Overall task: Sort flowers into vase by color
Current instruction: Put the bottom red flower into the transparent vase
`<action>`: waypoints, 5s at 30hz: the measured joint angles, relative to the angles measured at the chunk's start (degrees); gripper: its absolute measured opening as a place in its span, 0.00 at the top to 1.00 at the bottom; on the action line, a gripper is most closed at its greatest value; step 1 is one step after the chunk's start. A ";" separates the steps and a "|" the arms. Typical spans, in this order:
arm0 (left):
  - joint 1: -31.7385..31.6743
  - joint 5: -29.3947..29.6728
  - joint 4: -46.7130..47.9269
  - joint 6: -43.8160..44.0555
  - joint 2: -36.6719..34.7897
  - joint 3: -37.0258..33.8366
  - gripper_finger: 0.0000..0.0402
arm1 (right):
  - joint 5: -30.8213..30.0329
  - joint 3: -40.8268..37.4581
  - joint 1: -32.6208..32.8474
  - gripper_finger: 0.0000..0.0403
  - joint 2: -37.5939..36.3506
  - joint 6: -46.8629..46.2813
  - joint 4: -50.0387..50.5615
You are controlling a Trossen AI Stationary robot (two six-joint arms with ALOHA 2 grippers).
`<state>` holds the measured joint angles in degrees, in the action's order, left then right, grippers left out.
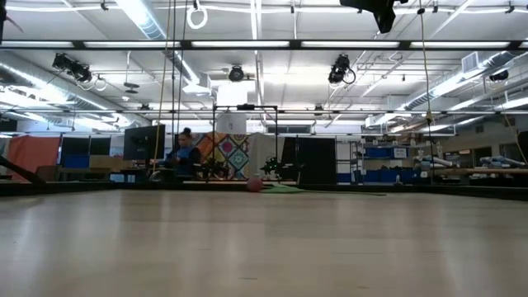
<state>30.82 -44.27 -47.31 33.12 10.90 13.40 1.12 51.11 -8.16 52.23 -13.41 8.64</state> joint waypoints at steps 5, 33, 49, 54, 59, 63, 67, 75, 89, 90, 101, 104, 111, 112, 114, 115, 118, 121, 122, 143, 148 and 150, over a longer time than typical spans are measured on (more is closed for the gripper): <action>4.08 2.49 0.54 -4.29 2.73 -1.61 0.99 | 0.00 0.00 0.00 0.67 0.00 0.01 -0.01; 13.85 8.57 -3.51 -7.01 6.40 -12.42 0.84 | 0.00 0.00 0.00 0.67 0.00 0.02 0.00; 13.85 6.58 2.82 -1.30 6.35 -11.13 0.58 | -0.01 0.00 0.00 0.67 0.00 0.01 -0.01; 13.85 6.93 10.15 0.32 6.37 -8.23 0.57 | -0.02 0.00 0.00 0.67 0.00 0.00 0.00; 13.85 7.06 16.31 0.51 6.35 -4.37 0.57 | -0.01 0.00 0.00 0.67 0.00 0.00 -0.02; 13.85 7.48 24.82 -1.53 6.35 -1.67 0.57 | -0.02 0.00 0.00 0.67 0.00 0.00 0.00; 13.82 8.56 32.00 -2.53 7.47 0.36 0.57 | -0.01 0.00 0.00 0.67 0.00 0.02 0.00; 13.83 5.58 41.27 -0.05 10.03 5.69 0.59 | 0.00 0.00 0.00 0.67 0.00 0.00 -0.02; 13.82 6.44 50.01 -13.25 10.76 9.82 0.60 | -0.01 0.00 0.00 0.67 0.00 0.00 -0.02; 13.82 6.57 50.51 -13.33 11.01 9.82 0.60 | -0.02 0.00 0.00 0.67 0.00 0.00 0.00; 14.11 6.86 61.05 -18.60 12.54 14.28 0.59 | -0.01 0.00 0.00 0.67 0.00 0.01 0.00; 15.28 5.82 61.89 -19.10 14.62 16.15 0.56 | 0.00 0.00 0.00 0.67 0.02 0.00 0.00; 17.16 4.43 64.30 -20.31 18.67 18.95 0.52 | -0.01 0.00 0.00 0.67 0.00 0.01 0.00; 17.40 3.82 64.24 -19.80 18.70 19.49 0.51 | -0.01 0.00 0.00 0.67 0.01 0.01 -0.02; 17.47 2.52 64.83 -19.15 18.65 20.64 0.51 | -0.01 0.00 0.00 0.67 0.02 0.02 0.02; 17.45 2.40 66.16 -19.26 18.58 21.25 0.51 | 0.00 0.00 0.00 0.67 0.02 0.00 0.00; 17.41 2.45 69.49 -20.79 18.22 23.07 0.51 | -0.02 0.00 0.00 0.67 0.02 0.00 0.02; 17.41 2.42 73.27 -21.81 18.20 25.64 0.51 | -0.01 0.00 0.00 0.67 0.02 0.00 -0.01; 17.41 2.43 74.54 -22.33 18.20 26.66 0.51 | 0.00 0.00 0.00 0.67 0.02 0.02 0.00; 17.41 11.98 81.52 -24.96 18.35 30.26 0.97 | -0.01 0.00 0.00 0.67 0.02 0.00 0.00; 17.41 11.94 81.58 -25.27 18.33 30.26 0.98 | -0.02 0.00 0.00 0.67 0.02 0.01 0.00; 17.41 11.93 82.66 -26.31 18.35 30.26 0.98 | -0.01 0.00 0.00 0.67 0.02 0.02 -0.01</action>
<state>48.23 -32.35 35.36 6.81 29.26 43.66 1.11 51.11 -8.16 52.25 -13.39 8.64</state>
